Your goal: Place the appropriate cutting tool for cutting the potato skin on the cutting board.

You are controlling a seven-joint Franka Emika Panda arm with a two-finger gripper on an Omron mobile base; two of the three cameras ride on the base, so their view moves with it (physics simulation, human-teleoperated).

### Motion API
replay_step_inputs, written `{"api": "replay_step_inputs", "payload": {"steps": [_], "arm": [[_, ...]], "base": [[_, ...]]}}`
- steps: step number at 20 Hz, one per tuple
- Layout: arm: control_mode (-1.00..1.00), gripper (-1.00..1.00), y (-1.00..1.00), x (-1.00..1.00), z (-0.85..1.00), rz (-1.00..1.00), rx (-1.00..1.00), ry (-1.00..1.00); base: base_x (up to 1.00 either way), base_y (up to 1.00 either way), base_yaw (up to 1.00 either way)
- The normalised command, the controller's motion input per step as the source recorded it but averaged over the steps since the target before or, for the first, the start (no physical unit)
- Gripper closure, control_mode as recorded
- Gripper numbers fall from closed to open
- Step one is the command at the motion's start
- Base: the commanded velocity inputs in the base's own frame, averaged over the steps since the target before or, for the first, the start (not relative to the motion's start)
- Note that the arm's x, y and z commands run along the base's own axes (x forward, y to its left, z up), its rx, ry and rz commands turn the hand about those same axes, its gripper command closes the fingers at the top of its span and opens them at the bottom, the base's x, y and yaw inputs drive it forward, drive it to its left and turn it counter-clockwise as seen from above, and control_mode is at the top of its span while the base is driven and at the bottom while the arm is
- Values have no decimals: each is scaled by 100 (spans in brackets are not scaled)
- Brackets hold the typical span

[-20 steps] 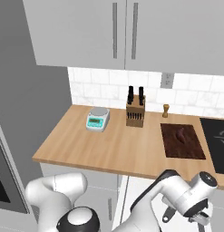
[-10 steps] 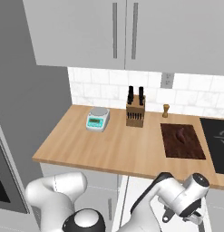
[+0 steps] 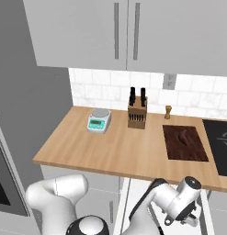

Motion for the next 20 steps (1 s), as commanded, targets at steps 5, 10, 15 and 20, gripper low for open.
{"api": "replay_step_inputs", "payload": {"steps": [5,10,15,20], "arm": [[-100,-100,0,22,-24,0,-1,3],[-100,-100,0,19,-20,0,0,1],[-100,-100,0,18,-20,0,0,3],[-100,-100,0,3,-30,0,0,2]], "base": [[0,0,0],[0,0,0],[0,0,0],[0,0,0]]}}
